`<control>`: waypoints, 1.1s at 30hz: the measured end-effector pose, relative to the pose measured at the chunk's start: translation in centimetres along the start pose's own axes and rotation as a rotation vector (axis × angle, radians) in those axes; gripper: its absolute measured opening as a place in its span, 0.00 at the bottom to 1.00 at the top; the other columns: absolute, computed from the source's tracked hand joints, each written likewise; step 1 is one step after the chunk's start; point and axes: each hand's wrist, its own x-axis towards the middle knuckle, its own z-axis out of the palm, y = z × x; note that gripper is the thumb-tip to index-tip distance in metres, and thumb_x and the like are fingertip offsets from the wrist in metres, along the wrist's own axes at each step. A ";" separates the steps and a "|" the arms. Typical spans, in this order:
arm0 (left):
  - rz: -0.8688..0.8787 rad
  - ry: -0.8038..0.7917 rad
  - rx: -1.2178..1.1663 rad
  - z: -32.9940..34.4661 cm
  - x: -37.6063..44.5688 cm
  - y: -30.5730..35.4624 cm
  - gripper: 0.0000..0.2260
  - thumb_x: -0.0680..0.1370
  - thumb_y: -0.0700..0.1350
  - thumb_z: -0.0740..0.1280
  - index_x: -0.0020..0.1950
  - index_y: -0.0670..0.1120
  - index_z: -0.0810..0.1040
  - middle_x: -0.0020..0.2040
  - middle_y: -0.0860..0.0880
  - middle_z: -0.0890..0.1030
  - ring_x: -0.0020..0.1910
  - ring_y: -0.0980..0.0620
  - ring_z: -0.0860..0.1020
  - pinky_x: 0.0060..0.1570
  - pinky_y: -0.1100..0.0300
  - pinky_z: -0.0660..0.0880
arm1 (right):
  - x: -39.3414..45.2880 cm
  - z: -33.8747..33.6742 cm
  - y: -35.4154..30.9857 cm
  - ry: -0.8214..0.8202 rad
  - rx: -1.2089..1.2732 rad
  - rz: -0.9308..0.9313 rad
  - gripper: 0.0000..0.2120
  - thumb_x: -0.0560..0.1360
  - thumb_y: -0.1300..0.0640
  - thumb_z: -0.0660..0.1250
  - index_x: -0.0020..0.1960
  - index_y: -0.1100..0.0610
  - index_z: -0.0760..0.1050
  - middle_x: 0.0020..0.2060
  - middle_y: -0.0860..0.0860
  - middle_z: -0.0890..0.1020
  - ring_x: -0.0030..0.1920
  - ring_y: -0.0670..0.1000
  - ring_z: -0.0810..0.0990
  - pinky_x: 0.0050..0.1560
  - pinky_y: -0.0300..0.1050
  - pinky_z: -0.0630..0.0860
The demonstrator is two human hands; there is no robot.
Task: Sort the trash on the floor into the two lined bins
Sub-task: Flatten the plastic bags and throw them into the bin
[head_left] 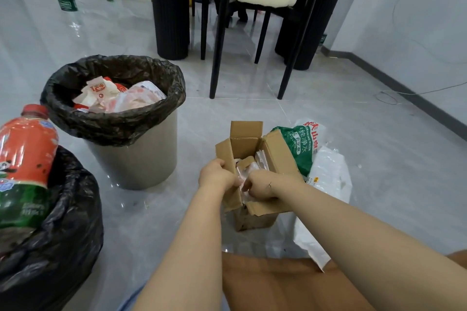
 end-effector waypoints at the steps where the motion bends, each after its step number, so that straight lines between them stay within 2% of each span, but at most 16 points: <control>1: 0.003 0.008 0.017 0.0 -0.1 0.0 0.36 0.68 0.43 0.78 0.73 0.46 0.67 0.69 0.45 0.72 0.66 0.44 0.72 0.66 0.51 0.71 | -0.6 -0.4 0.1 0.009 -0.008 -0.001 0.17 0.78 0.62 0.57 0.65 0.56 0.74 0.61 0.56 0.72 0.55 0.59 0.76 0.55 0.48 0.75; 3: 0.022 0.047 0.066 -0.1 -0.1 0.0 0.32 0.70 0.43 0.76 0.71 0.47 0.69 0.67 0.45 0.74 0.65 0.44 0.73 0.64 0.53 0.72 | -1.5 -1.2 0.2 0.081 0.022 -0.014 0.17 0.77 0.65 0.57 0.64 0.60 0.73 0.57 0.56 0.74 0.52 0.58 0.75 0.46 0.43 0.74; 5: 0.063 0.080 0.085 -0.2 -0.3 0.1 0.27 0.72 0.42 0.74 0.70 0.47 0.70 0.65 0.45 0.76 0.63 0.45 0.75 0.58 0.55 0.73 | -2.6 -1.9 0.6 0.149 0.036 -0.013 0.13 0.76 0.65 0.58 0.59 0.61 0.74 0.52 0.57 0.77 0.46 0.54 0.72 0.35 0.40 0.67; 8: 0.152 0.113 0.127 -0.1 -0.7 0.5 0.25 0.74 0.42 0.72 0.70 0.47 0.71 0.66 0.45 0.75 0.64 0.45 0.74 0.57 0.55 0.72 | -4.2 -2.1 1.7 0.206 0.108 0.022 0.12 0.75 0.63 0.60 0.54 0.65 0.78 0.43 0.58 0.77 0.42 0.54 0.71 0.32 0.41 0.63; 10: 0.195 0.161 0.158 0.1 -1.3 1.0 0.24 0.74 0.42 0.71 0.70 0.47 0.70 0.66 0.45 0.75 0.64 0.44 0.74 0.55 0.55 0.72 | -5.4 -1.8 2.5 0.273 0.239 0.043 0.14 0.74 0.62 0.60 0.53 0.69 0.78 0.42 0.63 0.77 0.40 0.53 0.70 0.34 0.43 0.65; 11: 0.216 0.190 0.167 0.2 -1.7 1.3 0.24 0.75 0.41 0.70 0.70 0.47 0.70 0.65 0.45 0.75 0.63 0.43 0.74 0.55 0.54 0.73 | -6.0 -1.6 2.9 0.320 0.296 0.044 0.14 0.74 0.62 0.60 0.53 0.69 0.78 0.44 0.66 0.79 0.40 0.54 0.71 0.37 0.44 0.67; 14: 0.308 0.322 0.178 0.1 -2.6 1.9 0.23 0.74 0.41 0.68 0.69 0.47 0.71 0.64 0.43 0.75 0.63 0.41 0.73 0.58 0.50 0.74 | -8.2 -1.0 3.9 0.469 0.380 0.040 0.14 0.76 0.61 0.60 0.57 0.61 0.80 0.51 0.59 0.83 0.49 0.55 0.80 0.52 0.46 0.76; 15: 0.354 0.358 0.178 0.2 -3.1 2.3 0.23 0.74 0.40 0.68 0.69 0.46 0.71 0.64 0.43 0.74 0.63 0.41 0.72 0.59 0.49 0.73 | -9.1 -0.7 4.3 0.522 0.418 0.048 0.15 0.76 0.61 0.61 0.58 0.58 0.80 0.52 0.56 0.83 0.51 0.53 0.80 0.53 0.44 0.75; 17: 0.448 0.371 0.138 0.7 -4.2 3.2 0.23 0.74 0.37 0.66 0.69 0.46 0.71 0.65 0.45 0.74 0.64 0.43 0.72 0.60 0.51 0.72 | -10.9 0.3 5.8 0.608 0.540 0.063 0.13 0.76 0.60 0.62 0.57 0.56 0.81 0.51 0.51 0.83 0.50 0.47 0.79 0.49 0.36 0.74; 20: 0.510 0.166 -0.016 2.4 -5.4 4.5 0.18 0.75 0.37 0.68 0.65 0.46 0.74 0.59 0.48 0.78 0.58 0.49 0.76 0.58 0.56 0.74 | -12.5 1.9 8.1 0.708 0.753 0.129 0.12 0.74 0.62 0.64 0.54 0.53 0.82 0.48 0.45 0.82 0.47 0.42 0.79 0.44 0.29 0.72; 23: 0.527 -0.122 -0.026 6.0 -6.3 5.4 0.11 0.75 0.39 0.69 0.58 0.46 0.78 0.51 0.51 0.81 0.51 0.53 0.78 0.52 0.63 0.76 | -13.0 3.5 10.9 0.738 1.094 0.177 0.13 0.73 0.67 0.63 0.48 0.53 0.82 0.48 0.48 0.83 0.50 0.48 0.80 0.50 0.39 0.79; 25: 0.569 -0.261 0.009 8.9 -7.4 5.6 0.10 0.76 0.38 0.68 0.56 0.46 0.78 0.50 0.51 0.80 0.48 0.55 0.77 0.43 0.72 0.73 | -13.3 4.5 13.4 0.786 1.260 0.244 0.13 0.73 0.69 0.62 0.47 0.56 0.81 0.49 0.52 0.82 0.50 0.50 0.79 0.49 0.42 0.79; 26: 0.601 -0.315 0.036 9.8 -7.9 5.5 0.11 0.76 0.38 0.68 0.57 0.46 0.77 0.52 0.50 0.80 0.49 0.55 0.77 0.43 0.74 0.72 | -13.1 5.0 14.3 0.813 1.296 0.288 0.13 0.73 0.69 0.61 0.47 0.58 0.81 0.49 0.52 0.82 0.48 0.50 0.79 0.48 0.42 0.79; 28: 0.674 -0.440 0.169 12.3 -8.6 5.1 0.13 0.77 0.40 0.68 0.61 0.46 0.76 0.57 0.50 0.79 0.53 0.55 0.76 0.48 0.71 0.73 | -13.3 6.7 17.2 0.845 1.371 0.405 0.12 0.74 0.70 0.60 0.50 0.60 0.80 0.46 0.55 0.80 0.44 0.49 0.77 0.45 0.42 0.78; 31: 0.738 -0.525 0.448 14.3 -8.6 3.7 0.18 0.77 0.44 0.67 0.67 0.50 0.73 0.64 0.53 0.75 0.62 0.56 0.73 0.62 0.60 0.71 | -12.8 9.4 20.7 0.794 1.562 0.622 0.13 0.75 0.70 0.59 0.57 0.65 0.78 0.38 0.55 0.75 0.37 0.51 0.73 0.41 0.40 0.74; 33: 0.749 -0.516 0.641 15.0 -7.8 3.0 0.20 0.77 0.46 0.66 0.69 0.52 0.71 0.68 0.53 0.73 0.66 0.54 0.70 0.66 0.58 0.67 | -11.6 10.7 22.5 0.753 1.734 0.725 0.12 0.75 0.69 0.61 0.57 0.63 0.76 0.42 0.56 0.75 0.44 0.55 0.75 0.46 0.44 0.76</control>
